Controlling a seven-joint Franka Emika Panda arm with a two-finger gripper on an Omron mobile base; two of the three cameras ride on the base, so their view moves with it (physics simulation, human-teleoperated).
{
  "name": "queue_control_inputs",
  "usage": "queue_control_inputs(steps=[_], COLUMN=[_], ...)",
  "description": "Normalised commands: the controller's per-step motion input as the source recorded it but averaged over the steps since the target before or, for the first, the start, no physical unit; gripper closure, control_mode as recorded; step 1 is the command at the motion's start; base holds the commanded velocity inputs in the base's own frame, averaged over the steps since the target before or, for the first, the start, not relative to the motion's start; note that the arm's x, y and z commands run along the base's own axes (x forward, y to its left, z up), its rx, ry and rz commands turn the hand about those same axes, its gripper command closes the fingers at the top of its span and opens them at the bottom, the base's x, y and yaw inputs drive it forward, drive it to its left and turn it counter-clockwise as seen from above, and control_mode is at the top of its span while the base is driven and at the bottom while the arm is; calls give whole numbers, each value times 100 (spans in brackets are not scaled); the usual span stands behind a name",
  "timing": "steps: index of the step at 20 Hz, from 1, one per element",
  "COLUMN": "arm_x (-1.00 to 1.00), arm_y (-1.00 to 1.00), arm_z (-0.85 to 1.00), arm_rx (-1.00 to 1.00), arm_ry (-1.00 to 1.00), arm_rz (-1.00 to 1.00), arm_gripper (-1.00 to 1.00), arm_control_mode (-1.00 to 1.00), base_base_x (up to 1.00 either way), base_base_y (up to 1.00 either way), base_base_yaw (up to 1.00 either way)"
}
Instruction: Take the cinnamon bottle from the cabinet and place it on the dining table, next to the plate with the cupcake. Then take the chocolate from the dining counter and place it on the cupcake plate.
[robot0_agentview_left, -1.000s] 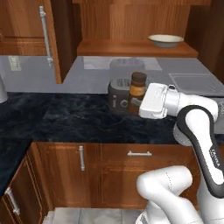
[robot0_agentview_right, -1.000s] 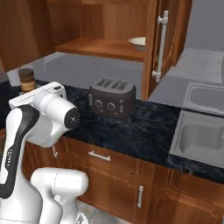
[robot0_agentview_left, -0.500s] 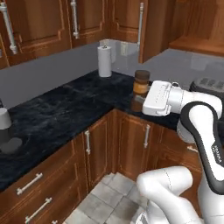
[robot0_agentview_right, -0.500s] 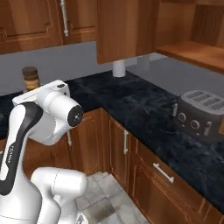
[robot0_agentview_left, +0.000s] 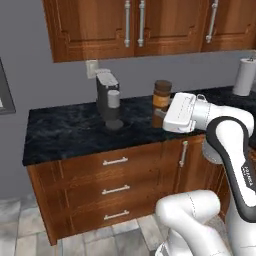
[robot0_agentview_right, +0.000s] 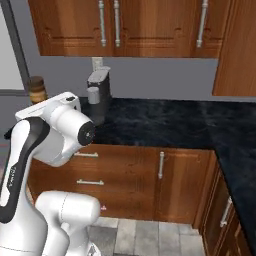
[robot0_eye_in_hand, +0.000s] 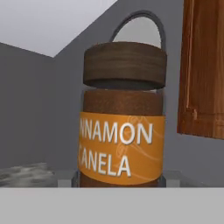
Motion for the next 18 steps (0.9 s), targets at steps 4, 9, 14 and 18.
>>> queue_control_inputs(steps=[4, 9, 14, 18], arm_x=[0, 0, 0, 0], arm_y=[0, 0, 0, 0], arm_z=[0, 0, 0, 0], arm_rx=[0, 0, 0, 0], arm_ry=[0, 0, 0, 0], arm_rz=[0, 0, 0, 0], arm_gripper=[100, 100, 100, 100], arm_control_mode=[100, 100, 100, 100], base_base_x=[0, 0, 13, 59], base_base_y=[12, 7, 1, 0], base_base_yaw=[100, 100, 97, 86])
